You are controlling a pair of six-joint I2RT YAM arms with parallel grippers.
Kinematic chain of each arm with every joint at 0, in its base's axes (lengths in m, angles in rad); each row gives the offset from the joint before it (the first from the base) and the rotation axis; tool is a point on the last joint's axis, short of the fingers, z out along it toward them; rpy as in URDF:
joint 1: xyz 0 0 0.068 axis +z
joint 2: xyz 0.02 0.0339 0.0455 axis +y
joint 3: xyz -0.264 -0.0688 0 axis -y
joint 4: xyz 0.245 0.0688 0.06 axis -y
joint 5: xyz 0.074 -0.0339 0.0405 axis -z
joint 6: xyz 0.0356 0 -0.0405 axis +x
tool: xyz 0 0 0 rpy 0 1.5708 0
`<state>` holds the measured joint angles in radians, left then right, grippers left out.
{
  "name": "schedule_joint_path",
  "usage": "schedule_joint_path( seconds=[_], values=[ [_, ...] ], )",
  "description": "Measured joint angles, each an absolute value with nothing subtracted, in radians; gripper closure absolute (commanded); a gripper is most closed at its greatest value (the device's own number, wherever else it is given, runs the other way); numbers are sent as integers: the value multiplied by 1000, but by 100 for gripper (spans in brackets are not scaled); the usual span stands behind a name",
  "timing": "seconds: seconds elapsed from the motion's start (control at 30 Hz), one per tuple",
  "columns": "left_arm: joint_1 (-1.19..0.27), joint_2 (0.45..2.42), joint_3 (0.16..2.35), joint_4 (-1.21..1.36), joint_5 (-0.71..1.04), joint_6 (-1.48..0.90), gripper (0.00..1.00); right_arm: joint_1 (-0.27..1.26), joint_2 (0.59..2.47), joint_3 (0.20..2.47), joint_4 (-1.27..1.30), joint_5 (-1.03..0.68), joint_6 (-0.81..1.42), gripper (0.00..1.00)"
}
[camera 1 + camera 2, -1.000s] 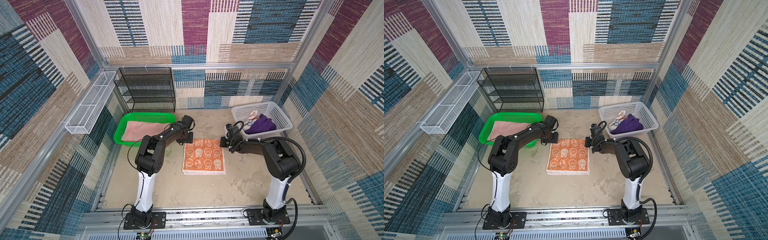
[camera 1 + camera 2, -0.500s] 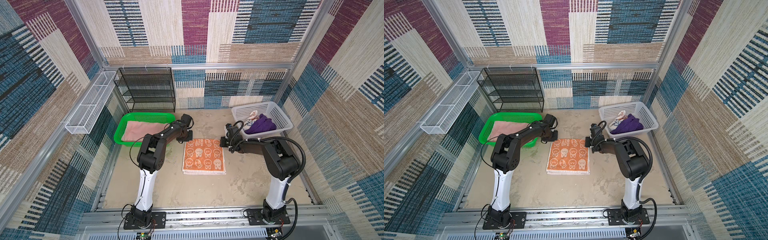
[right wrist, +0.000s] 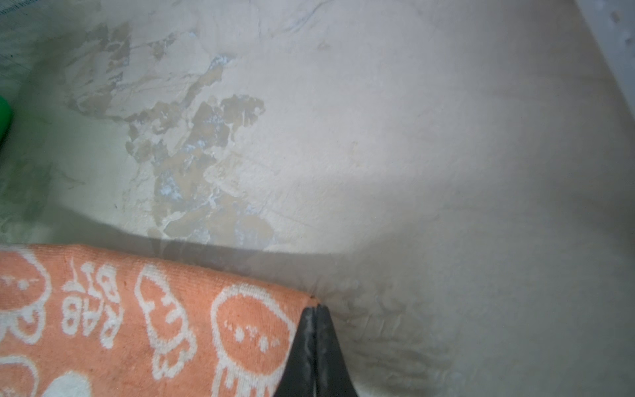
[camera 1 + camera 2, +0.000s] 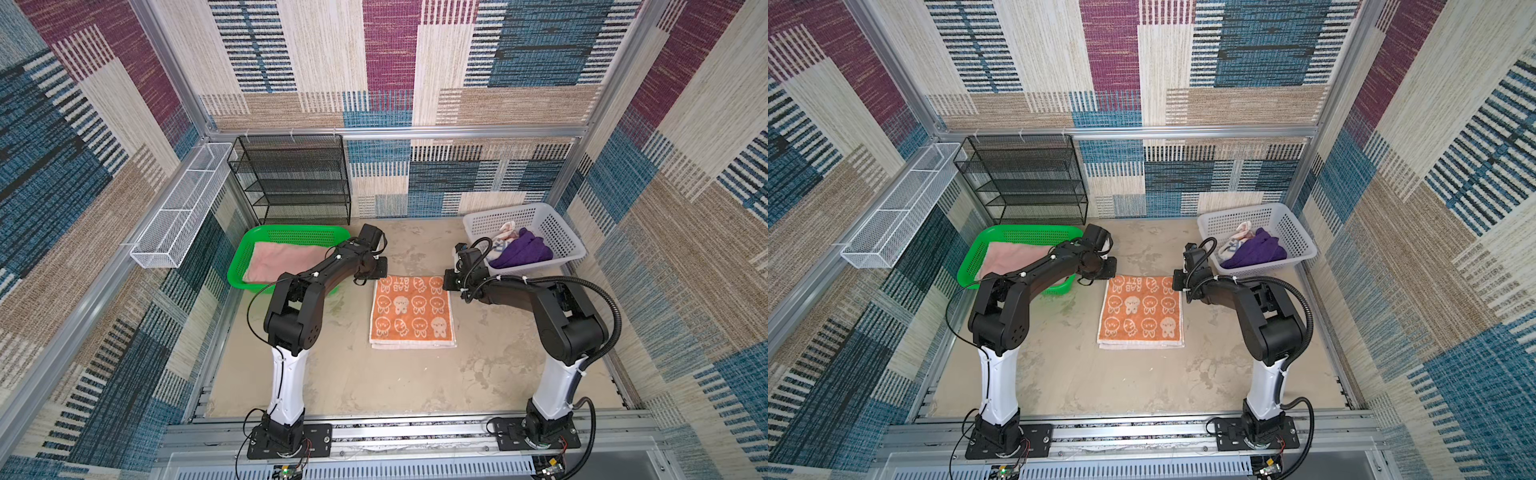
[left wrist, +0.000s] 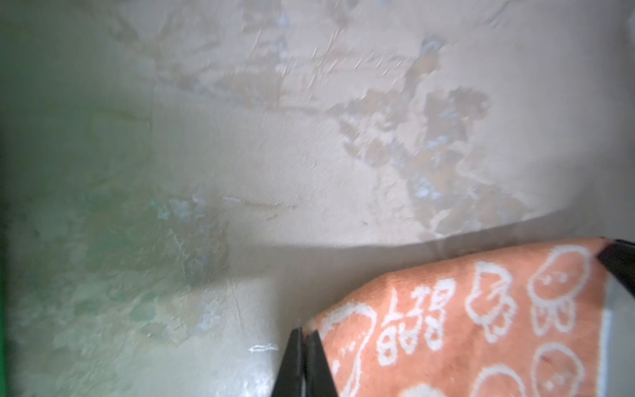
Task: Fold and stack the towels
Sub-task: 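Grasp the far edge with both grippers and fold it toward the robot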
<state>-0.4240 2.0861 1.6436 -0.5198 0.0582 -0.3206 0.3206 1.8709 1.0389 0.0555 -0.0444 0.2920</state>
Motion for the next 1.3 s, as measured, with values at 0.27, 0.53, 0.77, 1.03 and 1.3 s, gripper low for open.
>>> schedule_joint_path(
  seconds=[0.27, 0.53, 0.77, 1.03, 1.3],
  values=[
    [-424, 2044, 1649, -503, 54, -284, 100, 315, 1847, 1086, 57, -46, 259, 100],
    [-424, 1947, 1552, -397, 26, -240, 100, 294, 1797, 1082, 91, -45, 209, 100],
    [-427, 1779, 1315, -218, 56, -200, 100, 292, 1691, 955, 166, -99, 167, 100],
    [-451, 1591, 1062, -88, 113, -188, 100, 292, 1507, 758, 204, -222, 138, 100],
    [-506, 1489, 898, -29, 134, -189, 100, 295, 1363, 569, 198, -286, 171, 100]
  ],
)
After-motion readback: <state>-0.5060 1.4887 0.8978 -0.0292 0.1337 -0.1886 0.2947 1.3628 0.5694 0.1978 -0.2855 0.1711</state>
